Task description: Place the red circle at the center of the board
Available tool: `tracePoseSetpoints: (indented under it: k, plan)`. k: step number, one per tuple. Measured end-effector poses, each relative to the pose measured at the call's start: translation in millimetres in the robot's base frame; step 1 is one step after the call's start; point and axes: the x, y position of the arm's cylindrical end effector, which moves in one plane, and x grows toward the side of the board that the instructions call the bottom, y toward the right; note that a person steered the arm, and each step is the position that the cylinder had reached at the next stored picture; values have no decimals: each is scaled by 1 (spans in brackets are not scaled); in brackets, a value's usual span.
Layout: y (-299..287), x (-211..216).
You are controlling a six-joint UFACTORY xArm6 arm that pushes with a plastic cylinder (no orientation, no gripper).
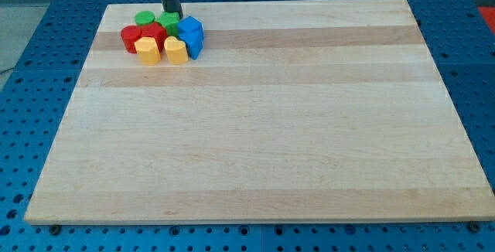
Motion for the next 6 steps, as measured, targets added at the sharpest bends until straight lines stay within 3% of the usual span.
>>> tracePoseSetpoints:
  k: [2,4,5,6]
  plan:
    - [25,-13]
    - [88,-13]
    - [81,-15]
    - [18,-24]
